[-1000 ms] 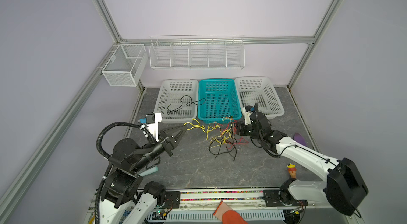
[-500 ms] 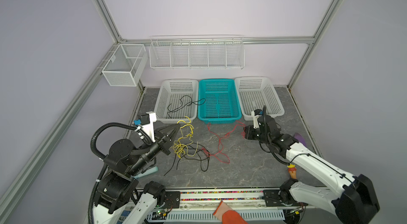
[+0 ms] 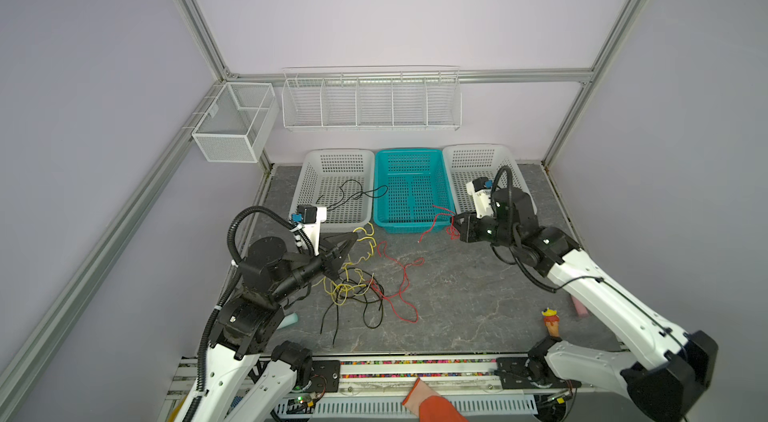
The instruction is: Untangle the cables
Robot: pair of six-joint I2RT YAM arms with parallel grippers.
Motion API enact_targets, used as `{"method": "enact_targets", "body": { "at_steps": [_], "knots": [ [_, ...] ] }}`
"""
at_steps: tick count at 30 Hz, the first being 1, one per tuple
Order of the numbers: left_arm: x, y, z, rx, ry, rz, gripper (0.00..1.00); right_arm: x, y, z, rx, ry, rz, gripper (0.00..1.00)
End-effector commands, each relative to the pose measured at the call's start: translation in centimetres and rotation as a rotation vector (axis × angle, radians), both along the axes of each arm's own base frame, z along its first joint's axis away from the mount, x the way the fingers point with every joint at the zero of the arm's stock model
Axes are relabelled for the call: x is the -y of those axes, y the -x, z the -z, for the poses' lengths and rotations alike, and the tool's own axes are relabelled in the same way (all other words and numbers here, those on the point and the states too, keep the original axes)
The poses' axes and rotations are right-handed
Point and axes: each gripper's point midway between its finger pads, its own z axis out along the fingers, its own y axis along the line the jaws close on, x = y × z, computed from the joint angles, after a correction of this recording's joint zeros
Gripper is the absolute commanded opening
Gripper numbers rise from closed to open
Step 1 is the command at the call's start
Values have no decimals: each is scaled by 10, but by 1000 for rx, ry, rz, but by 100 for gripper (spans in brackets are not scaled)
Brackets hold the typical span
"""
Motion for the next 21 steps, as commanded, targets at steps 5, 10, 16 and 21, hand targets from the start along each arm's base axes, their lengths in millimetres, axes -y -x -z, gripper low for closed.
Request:
{"method": "enact_targets", "body": {
  "at_steps": [5,10,16,21],
  "knots": [
    [-36,-5,26,106,-142,-180,0,-31,-50,31,-122,93,-17,10],
    [-46,-6,39,131,-101,-246,0,-43,-90,53,-149,142,24,10],
    [-51,-4,43,148,-104,-268,0,-52,-123,65,-161,186,53,11],
    [-52,-1,41,167,-96,-271,0,-56,-136,70,-165,211,60,17]
  ]
}}
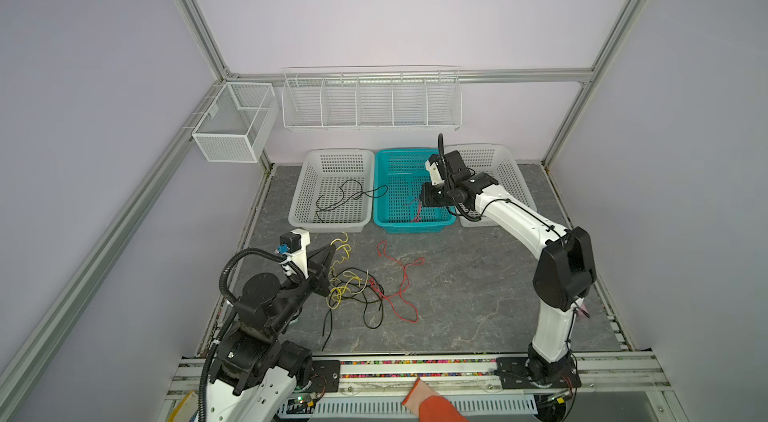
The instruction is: Untangle the cables
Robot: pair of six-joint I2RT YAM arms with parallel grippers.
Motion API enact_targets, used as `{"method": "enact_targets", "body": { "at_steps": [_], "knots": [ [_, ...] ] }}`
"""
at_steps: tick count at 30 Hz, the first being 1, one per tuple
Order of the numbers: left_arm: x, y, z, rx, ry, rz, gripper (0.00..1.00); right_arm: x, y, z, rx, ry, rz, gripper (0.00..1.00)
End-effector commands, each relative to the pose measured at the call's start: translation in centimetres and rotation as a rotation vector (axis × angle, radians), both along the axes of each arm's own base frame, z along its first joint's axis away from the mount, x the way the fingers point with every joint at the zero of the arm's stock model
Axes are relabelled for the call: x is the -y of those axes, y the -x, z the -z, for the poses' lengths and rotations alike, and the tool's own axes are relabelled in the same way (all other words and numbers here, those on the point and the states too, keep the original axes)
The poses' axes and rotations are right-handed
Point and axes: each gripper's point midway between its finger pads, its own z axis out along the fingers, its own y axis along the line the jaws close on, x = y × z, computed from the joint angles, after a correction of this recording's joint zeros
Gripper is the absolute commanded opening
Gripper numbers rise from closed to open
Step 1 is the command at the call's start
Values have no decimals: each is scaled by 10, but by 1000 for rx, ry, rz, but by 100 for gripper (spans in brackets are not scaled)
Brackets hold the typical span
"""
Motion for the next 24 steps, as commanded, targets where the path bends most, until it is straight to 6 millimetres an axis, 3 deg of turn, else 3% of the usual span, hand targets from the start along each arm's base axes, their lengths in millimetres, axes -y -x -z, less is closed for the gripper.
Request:
{"method": "enact_targets", "body": {
  "at_steps": [1,6,11,19,24],
  "knots": [
    [-4,0,-2,38,-7,-20,0,5,-6,-3,8,37,8,18],
    [-4,1,-3,50,-5,-16,0,7,5,-17,26,17,-17,24],
    [-2,1,-2,46,-6,-5,0,-1,55,-26,32,-99,-89,44],
    [1,1,0,39,-7,10,0,-34,148,20,-22,-118,-265,49],
    [3,0,3,31,-13,20,0,-49,172,53,-48,-97,-316,48]
  ]
}}
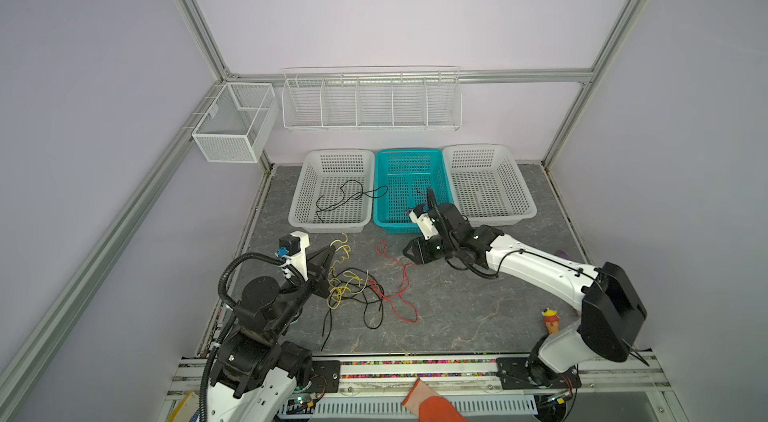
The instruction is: Untangle the cables
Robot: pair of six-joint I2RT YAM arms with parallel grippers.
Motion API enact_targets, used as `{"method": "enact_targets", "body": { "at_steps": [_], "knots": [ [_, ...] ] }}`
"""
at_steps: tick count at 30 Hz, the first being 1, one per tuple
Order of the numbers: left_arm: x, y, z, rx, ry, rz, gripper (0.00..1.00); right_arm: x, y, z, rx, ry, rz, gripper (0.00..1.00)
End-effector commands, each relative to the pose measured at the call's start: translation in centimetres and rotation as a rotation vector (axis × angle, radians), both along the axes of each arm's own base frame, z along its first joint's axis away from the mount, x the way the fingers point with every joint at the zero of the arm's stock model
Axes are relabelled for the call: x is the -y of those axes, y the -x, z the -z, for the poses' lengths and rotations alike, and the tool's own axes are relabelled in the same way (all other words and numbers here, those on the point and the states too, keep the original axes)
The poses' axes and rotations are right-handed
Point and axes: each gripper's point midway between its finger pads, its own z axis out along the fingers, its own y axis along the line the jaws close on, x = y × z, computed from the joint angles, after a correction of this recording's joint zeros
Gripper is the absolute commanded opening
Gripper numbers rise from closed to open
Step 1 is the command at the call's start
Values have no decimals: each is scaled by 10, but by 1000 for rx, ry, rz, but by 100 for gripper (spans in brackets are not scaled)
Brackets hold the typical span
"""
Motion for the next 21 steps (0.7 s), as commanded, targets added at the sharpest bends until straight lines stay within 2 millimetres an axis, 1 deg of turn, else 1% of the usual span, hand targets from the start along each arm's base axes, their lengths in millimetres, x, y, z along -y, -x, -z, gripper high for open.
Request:
{"method": "enact_targets", "body": {
  "at_steps": [1,7,10,13,16,21],
  "knots": [
    [3,-1,0,22,-13,14,0,-12,-2,11,12,-21,-6,48],
    [2,-3,3,13,-15,6,0,-26,-12,41,-2,25,-26,48],
    [-2,-6,4,6,-7,-24,0,-31,-17,57,-16,49,-37,47],
    [-4,-6,5,9,0,-36,0,-36,-19,66,-18,67,-48,46],
    [-4,-6,5,10,1,-38,0,-35,-23,76,-14,97,-41,46],
    [-2,-6,7,8,-2,-23,0,-38,-26,91,-29,112,-43,43]
  ]
}}
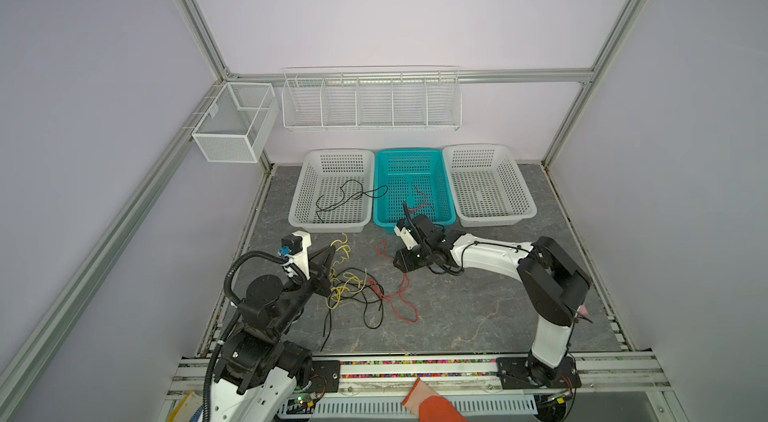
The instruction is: Untangle the cables
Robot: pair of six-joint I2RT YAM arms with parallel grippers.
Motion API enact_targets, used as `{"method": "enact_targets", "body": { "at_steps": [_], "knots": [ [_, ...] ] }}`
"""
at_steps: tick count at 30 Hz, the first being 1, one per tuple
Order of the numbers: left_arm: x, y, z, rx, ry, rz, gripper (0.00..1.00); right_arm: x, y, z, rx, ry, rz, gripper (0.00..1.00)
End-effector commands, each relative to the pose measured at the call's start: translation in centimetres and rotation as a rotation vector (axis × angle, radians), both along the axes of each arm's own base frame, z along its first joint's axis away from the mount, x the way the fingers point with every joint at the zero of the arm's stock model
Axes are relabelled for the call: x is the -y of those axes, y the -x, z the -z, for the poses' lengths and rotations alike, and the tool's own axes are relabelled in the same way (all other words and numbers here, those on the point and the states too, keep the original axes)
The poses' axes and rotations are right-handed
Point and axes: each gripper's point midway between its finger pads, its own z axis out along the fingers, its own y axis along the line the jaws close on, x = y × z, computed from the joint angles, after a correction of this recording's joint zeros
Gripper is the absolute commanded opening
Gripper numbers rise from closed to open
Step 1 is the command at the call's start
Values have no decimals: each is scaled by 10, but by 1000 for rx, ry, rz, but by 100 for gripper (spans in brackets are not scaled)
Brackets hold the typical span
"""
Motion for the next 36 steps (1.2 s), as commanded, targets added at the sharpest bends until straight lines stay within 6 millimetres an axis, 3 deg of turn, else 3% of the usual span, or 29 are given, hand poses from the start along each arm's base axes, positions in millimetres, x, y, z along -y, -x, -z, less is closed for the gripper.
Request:
{"method": "enact_targets", "body": {
  "at_steps": [1,10,15,20,25,31,34,36],
  "knots": [
    [0,0,-3,21,5,0,0,-9,-4,4,20,-2,-18,42],
    [1,1,-3,23,1,10,0,-15,-3,12,2,-17,-33,33],
    [2,1,-2,24,-1,15,0,-15,-1,13,6,-16,-32,17],
    [3,1,-1,21,-1,20,0,-11,0,5,29,-14,-40,7],
    [4,1,-1,18,-3,25,0,-10,3,2,31,-25,-50,8],
    [5,1,0,16,-4,28,0,-16,5,6,7,-42,-50,27],
    [5,1,0,16,-5,31,0,-19,4,9,4,-38,-49,28],
    [5,1,0,15,-5,30,0,-19,4,11,7,-31,-47,23]
  ]
}}
